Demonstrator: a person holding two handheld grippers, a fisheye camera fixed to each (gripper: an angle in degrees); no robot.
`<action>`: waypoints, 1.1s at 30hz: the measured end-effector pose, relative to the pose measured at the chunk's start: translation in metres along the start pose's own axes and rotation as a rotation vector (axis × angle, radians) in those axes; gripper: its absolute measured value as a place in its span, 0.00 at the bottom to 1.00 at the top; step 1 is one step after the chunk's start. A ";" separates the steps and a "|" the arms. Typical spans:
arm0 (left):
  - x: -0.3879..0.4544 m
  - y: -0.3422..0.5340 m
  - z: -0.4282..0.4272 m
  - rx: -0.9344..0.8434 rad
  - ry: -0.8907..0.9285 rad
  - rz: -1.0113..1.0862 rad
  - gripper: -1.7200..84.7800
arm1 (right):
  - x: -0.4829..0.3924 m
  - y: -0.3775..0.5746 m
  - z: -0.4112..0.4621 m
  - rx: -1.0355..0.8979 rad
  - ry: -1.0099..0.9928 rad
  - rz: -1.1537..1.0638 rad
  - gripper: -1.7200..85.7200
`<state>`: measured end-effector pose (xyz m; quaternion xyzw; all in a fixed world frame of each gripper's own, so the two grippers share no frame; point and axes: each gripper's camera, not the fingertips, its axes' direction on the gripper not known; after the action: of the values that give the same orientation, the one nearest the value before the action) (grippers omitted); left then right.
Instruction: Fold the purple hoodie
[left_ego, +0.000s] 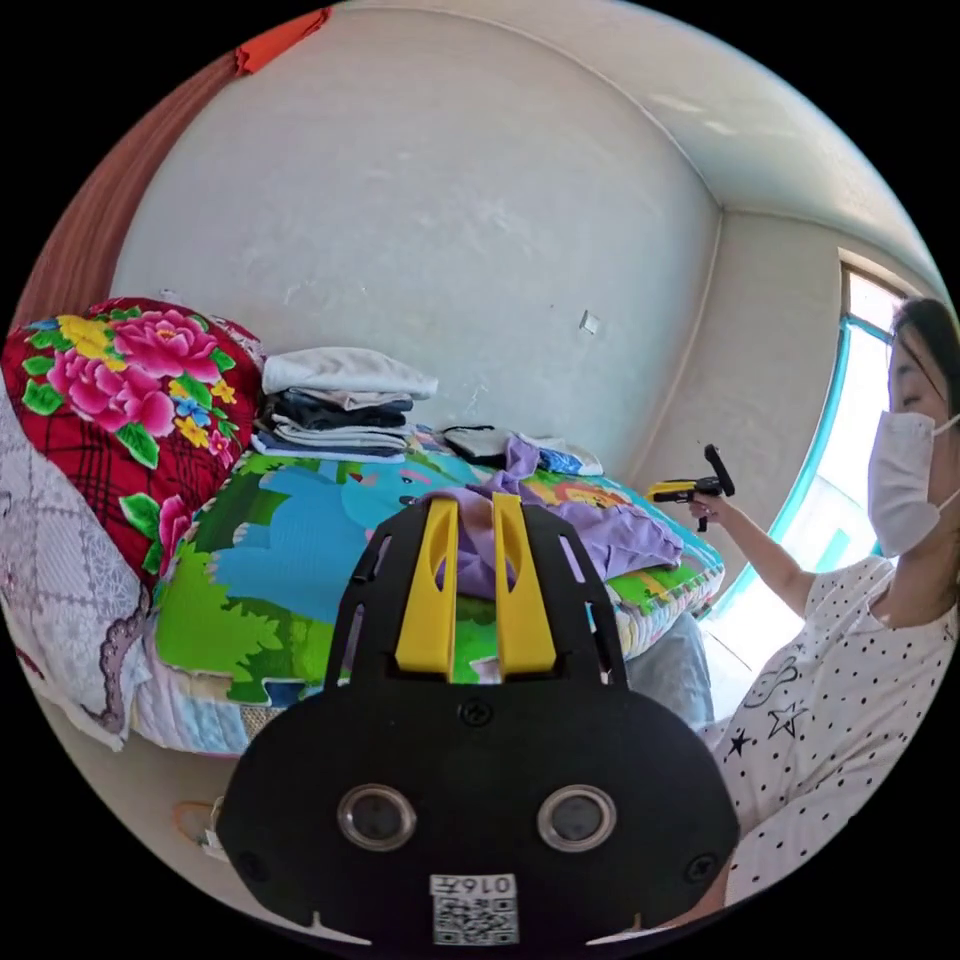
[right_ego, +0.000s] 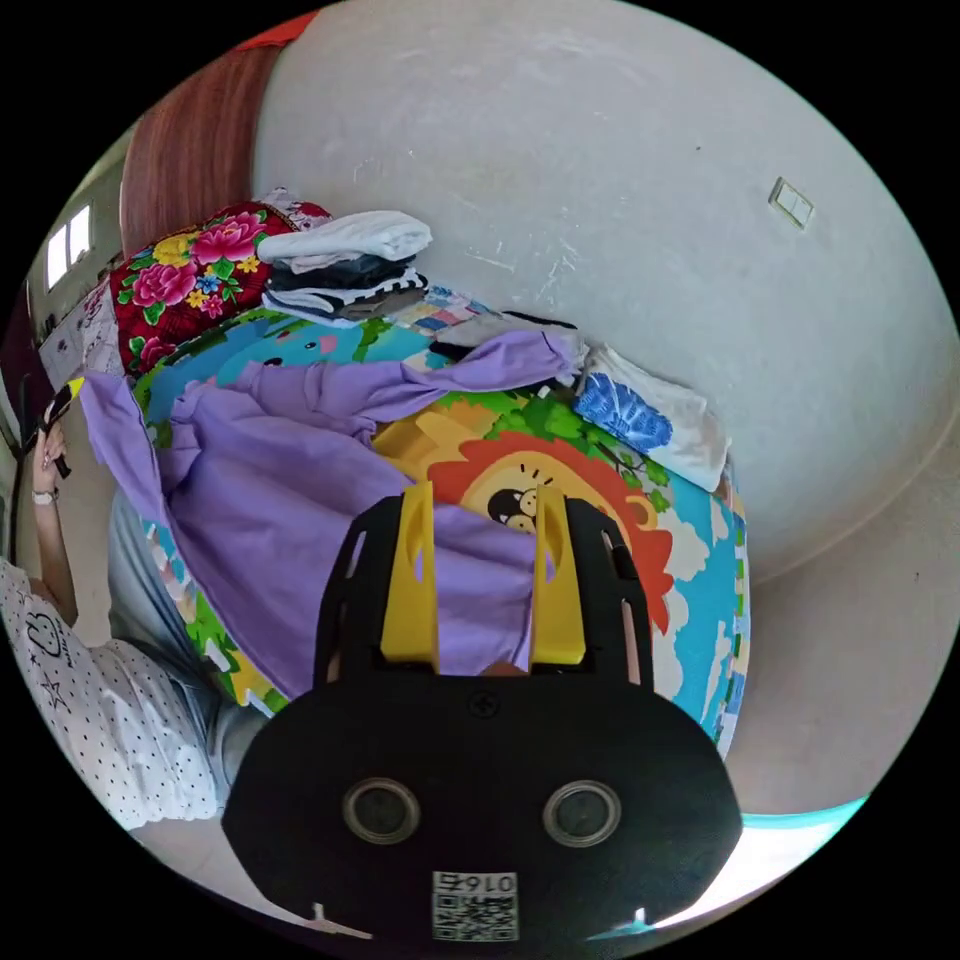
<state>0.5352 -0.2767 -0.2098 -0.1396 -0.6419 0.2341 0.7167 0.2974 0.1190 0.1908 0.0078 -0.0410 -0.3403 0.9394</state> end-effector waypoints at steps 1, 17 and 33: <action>0.001 -0.009 0.013 -0.102 0.018 0.039 0.08 | 0.022 0.022 -0.001 -0.034 0.013 0.050 0.18; -0.037 -0.092 0.133 -0.383 -0.045 -0.056 0.01 | 0.166 0.076 0.009 -0.164 -0.299 0.247 0.06; 0.034 -0.425 -0.046 0.388 -0.376 0.072 0.01 | 0.238 -0.106 -0.196 0.590 0.043 0.230 0.04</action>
<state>0.6495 -0.6170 0.0256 0.0236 -0.7016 0.3996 0.5894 0.4279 -0.1177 0.0083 0.2824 -0.1186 -0.2051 0.9296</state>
